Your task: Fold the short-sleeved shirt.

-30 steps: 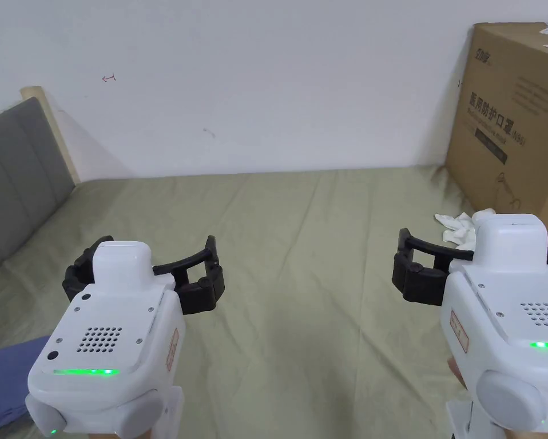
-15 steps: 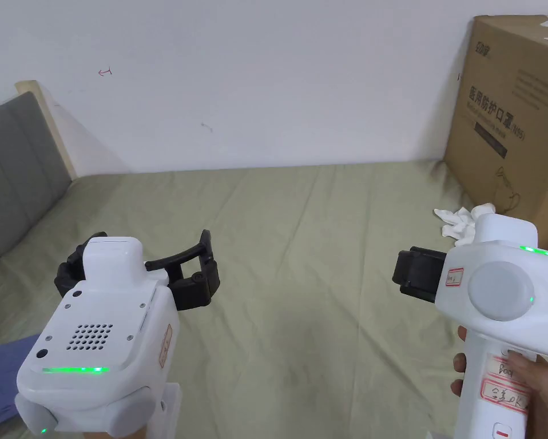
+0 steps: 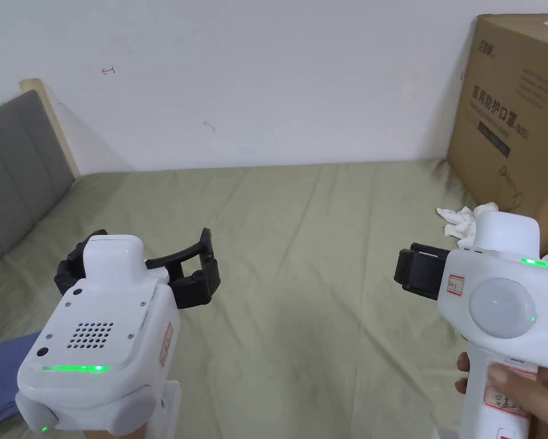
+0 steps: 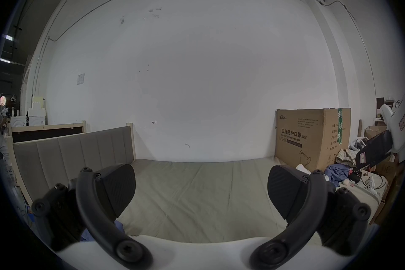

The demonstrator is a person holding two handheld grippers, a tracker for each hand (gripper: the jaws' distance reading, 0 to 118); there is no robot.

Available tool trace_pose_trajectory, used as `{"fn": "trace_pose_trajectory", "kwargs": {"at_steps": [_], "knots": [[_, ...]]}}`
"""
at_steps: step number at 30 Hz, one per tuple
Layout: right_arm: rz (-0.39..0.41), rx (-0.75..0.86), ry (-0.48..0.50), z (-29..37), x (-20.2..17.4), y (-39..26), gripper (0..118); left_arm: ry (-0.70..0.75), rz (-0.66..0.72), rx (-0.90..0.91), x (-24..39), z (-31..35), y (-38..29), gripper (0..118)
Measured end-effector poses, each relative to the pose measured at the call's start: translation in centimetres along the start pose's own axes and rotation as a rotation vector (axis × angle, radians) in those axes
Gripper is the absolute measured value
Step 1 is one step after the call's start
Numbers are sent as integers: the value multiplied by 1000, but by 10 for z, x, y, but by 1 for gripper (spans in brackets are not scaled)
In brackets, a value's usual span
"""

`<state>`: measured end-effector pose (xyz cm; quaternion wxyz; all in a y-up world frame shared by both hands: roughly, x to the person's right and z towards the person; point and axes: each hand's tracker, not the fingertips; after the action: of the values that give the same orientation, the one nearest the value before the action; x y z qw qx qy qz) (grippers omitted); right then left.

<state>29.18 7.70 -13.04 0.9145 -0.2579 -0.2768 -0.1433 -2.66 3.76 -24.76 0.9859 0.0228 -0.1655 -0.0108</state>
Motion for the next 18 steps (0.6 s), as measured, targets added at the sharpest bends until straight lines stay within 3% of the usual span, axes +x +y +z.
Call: {"fn": "trace_pose_trajectory", "kwargs": {"at_steps": [7, 13, 18], "knots": [[131, 306, 20, 2, -1, -14, 118, -1, -1, 8, 1, 1, 1, 118], [180, 622, 15, 13, -4, -37, 118, 2, -2, 16, 1, 1, 0, 118], [198, 638, 24, 18, -6, -37, 118, 2, -1, 24, 1, 2, 0, 118]]}}
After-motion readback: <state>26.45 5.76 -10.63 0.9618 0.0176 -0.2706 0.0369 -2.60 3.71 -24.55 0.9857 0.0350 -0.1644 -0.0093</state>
